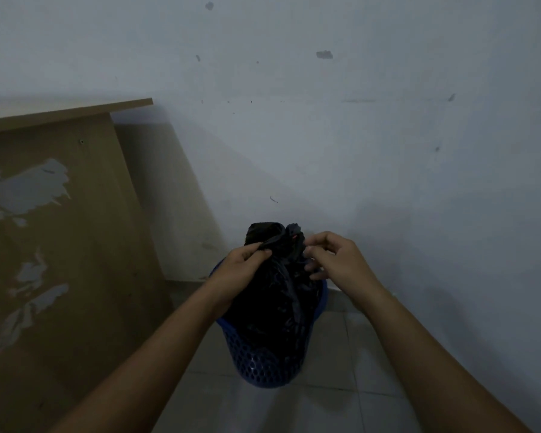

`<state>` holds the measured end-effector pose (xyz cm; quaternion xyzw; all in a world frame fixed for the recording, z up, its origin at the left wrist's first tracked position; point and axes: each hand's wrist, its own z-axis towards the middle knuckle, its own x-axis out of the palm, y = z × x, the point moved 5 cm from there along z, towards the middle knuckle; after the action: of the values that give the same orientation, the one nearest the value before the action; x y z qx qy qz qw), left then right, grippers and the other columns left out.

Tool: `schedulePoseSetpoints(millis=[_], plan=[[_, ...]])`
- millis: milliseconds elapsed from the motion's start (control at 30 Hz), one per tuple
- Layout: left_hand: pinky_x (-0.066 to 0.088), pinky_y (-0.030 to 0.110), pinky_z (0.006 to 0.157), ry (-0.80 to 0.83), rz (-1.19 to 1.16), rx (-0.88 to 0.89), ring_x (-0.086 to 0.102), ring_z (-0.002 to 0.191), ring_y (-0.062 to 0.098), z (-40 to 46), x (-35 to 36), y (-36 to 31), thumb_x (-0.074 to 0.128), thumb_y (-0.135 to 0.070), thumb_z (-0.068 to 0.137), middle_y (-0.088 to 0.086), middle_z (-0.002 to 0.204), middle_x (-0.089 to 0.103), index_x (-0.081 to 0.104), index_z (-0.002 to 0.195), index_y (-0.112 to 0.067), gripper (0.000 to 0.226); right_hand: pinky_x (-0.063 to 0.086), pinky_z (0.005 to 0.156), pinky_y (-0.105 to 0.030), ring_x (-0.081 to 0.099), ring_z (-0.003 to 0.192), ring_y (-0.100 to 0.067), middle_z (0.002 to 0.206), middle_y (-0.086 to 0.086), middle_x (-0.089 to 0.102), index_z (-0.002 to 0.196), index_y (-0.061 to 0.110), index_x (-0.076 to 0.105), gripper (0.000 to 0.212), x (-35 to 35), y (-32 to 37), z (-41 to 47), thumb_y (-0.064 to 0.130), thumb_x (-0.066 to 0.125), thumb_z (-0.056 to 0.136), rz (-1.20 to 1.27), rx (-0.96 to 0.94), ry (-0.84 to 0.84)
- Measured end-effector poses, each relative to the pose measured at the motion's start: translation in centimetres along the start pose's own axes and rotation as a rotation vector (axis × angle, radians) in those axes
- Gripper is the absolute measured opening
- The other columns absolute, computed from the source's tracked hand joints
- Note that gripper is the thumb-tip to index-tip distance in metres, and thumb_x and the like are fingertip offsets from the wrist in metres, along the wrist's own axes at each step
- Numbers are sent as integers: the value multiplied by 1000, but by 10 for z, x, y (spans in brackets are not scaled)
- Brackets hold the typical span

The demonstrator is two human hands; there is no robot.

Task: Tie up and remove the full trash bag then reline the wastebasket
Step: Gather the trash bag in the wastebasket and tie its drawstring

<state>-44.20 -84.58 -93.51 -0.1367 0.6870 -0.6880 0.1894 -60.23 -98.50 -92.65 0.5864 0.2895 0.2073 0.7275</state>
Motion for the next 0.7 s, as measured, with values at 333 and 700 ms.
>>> schedulePoseSetpoints(millis=[333, 700], plan=[[61, 46, 91, 10, 30, 117, 75, 91, 27, 4, 8, -3, 88, -27, 79, 22, 103, 77, 83, 102, -17, 25, 59, 71, -35, 70, 78, -23, 89, -8, 76, 96, 9, 74, 17, 4, -12, 12, 24, 72, 102, 230, 51, -113], [61, 30, 88, -254, -116, 352, 75, 97, 18, -10, -14, -65, 76, -17, 95, 6, 106, 80, 81, 100, -4, 15, 61, 78, -26, 73, 87, -12, 91, 0, 79, 95, 14, 77, 9, -17, 50, 6, 21, 75, 100, 222, -206, -187]])
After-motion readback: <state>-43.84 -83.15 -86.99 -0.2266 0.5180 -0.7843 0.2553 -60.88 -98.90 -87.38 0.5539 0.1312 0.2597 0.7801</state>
